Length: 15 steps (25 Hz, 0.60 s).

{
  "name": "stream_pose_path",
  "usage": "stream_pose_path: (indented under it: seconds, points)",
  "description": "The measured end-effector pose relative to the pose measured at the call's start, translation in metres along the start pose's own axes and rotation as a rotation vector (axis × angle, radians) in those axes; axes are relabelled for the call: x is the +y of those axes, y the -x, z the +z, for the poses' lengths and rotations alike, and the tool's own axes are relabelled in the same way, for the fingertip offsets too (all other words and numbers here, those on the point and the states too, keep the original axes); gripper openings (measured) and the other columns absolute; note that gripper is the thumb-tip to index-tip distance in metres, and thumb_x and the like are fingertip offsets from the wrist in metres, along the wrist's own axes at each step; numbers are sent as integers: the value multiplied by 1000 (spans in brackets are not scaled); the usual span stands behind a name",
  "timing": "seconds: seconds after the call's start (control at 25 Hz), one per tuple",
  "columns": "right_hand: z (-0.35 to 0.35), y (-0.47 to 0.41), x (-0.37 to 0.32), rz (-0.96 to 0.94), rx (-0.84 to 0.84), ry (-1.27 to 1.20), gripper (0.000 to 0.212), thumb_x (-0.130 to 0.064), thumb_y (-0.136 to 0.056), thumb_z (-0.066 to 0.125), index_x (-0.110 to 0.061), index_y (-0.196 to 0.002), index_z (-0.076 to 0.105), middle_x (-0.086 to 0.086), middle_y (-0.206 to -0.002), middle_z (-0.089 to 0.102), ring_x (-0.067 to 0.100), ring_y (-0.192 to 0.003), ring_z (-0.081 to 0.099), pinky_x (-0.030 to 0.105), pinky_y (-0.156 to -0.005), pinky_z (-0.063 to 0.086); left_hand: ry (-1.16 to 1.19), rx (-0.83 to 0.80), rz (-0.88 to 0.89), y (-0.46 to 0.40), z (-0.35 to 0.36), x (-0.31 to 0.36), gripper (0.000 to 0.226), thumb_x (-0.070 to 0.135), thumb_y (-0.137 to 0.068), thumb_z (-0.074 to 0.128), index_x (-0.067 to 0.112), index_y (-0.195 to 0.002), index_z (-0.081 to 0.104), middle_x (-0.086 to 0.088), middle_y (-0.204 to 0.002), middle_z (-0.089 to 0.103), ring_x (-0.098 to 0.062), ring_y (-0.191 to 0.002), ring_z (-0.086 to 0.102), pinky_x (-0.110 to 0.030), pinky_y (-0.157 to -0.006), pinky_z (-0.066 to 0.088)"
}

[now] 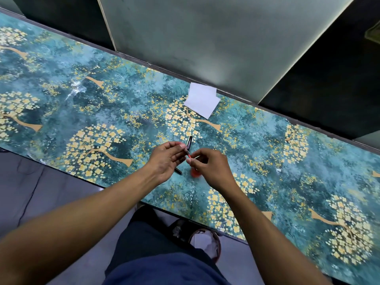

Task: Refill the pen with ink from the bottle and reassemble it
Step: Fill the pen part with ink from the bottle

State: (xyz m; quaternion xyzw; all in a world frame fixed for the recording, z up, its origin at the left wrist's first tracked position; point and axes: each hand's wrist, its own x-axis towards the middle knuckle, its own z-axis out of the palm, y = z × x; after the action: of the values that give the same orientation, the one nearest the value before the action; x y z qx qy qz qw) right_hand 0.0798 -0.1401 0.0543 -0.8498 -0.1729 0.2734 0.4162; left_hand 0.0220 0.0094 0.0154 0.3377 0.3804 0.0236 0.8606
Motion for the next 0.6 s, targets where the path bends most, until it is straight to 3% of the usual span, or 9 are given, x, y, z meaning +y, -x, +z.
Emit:
stream_pose_path:
  seconds: [0.2, 0.4, 0.6]
  points:
    - [-7, 13, 12, 3, 150, 133, 7, -22, -84, 79, -20, -79, 74, -9, -66, 73, -1, -61, 68, 22, -65, 54, 91, -1, -67, 11, 27, -28, 6, 2, -89, 65, 8, -91, 63, -8, -76, 69, -18, -68, 67, -28, -63, 57]
    - [-7, 19, 25, 85, 171, 167, 11, -31, -85, 78, -21, -81, 75, -7, -67, 72, 8, -64, 69, 31, -66, 58, 45, 60, -161, 19, 32, -54, 11, 12, -91, 65, 4, -84, 71, -6, -69, 67, -17, -69, 60, -28, -70, 49]
    - [-11, 23, 29, 170, 127, 190, 22, -34, -91, 69, -20, -74, 72, -6, -68, 73, 10, -64, 69, 34, -67, 58, 12, 132, -224, 19, 34, -64, 10, 12, -90, 68, 3, -86, 69, -2, -63, 67, -13, -58, 54, -22, -48, 43]
